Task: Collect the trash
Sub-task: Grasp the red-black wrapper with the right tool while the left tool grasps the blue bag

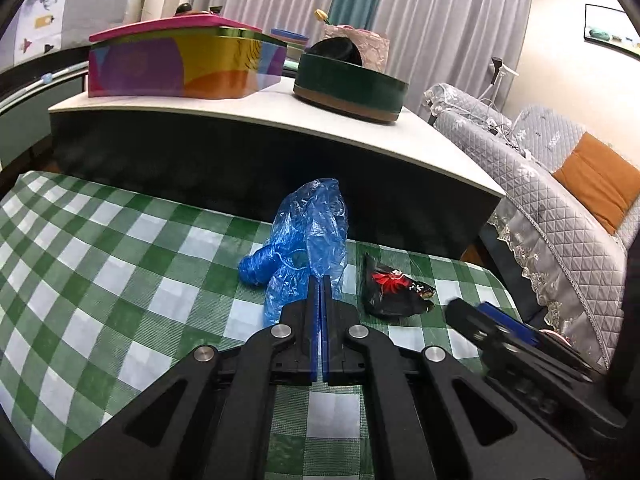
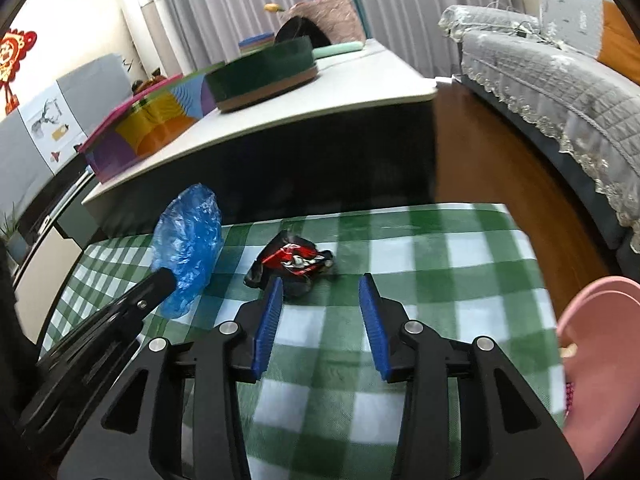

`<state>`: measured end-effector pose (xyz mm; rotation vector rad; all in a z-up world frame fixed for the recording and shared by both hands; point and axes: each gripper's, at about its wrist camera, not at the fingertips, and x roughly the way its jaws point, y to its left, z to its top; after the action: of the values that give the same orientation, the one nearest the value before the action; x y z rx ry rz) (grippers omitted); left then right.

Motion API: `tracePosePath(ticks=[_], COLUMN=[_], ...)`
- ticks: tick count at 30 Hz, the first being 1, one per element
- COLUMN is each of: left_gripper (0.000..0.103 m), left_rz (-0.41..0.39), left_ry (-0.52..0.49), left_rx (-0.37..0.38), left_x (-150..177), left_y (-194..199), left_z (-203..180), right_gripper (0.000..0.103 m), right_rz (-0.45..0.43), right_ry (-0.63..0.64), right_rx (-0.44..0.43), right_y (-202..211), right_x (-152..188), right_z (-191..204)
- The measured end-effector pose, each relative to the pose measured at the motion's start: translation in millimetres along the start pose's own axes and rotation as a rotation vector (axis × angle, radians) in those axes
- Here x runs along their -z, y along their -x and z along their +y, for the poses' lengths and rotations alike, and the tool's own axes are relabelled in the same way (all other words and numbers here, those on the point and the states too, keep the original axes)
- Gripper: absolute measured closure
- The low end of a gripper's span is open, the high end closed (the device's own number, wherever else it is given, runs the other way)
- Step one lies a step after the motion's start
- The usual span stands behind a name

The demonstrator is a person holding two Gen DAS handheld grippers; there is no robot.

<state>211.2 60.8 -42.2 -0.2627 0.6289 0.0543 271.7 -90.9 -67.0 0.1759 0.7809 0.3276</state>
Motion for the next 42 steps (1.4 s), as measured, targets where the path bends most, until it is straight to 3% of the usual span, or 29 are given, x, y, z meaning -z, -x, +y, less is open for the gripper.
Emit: tracePosePath(ticks=[6, 13, 24, 27, 30, 35, 38, 42], left_gripper=[0.103, 0.103, 0.103, 0.103, 0.103, 0.103, 0.103, 0.103], left_rz=[0.006, 0.002, 0.0, 0.006, -0.004, -0.017, -0.012, -0.015], left_ry=[0.019, 0.023, 0.011, 0.016, -0.007, 0.038, 0.044, 0.061], left_rx=[0.001, 0.002, 0.034, 0.034, 0.023, 0.01, 0.004, -0.006], left_x=[-0.8, -2.3, 6.3, 12.9, 14.1, 9.1, 8.2, 4.5], left_y=[3.5, 13.2, 45.9, 55.2, 60.0, 58.3, 50.7, 46.2], left_z=[9.3, 11.8, 5.1, 4.1, 4.1, 19.1, 24.5, 32.8], right_gripper=[0.062, 0.103, 0.103, 0.091, 0.063, 0.062, 0.047, 0.039], right_rz=[0.036, 0.051, 0.026, 0.046, 0.04, 0.075, 0.089, 0.108], right_ry=[0.035, 0.076, 0.102, 0.073, 0.081, 0.076, 0.064, 0.062], right_rx=[0.003, -0.005, 0.005, 0.017, 0.013, 0.017, 0.009, 0.037], right_y=[-21.9, -20.7, 32.4, 35.9, 32.6, 6.2, -10.9, -32.7], right_x=[-5.6, -8.4, 1.3, -2.2, -6.1, -7.6, -11.0, -16.7], right_z=[12.9, 20.6, 12.6, 6.0, 7.0, 8.0, 11.7, 18.2])
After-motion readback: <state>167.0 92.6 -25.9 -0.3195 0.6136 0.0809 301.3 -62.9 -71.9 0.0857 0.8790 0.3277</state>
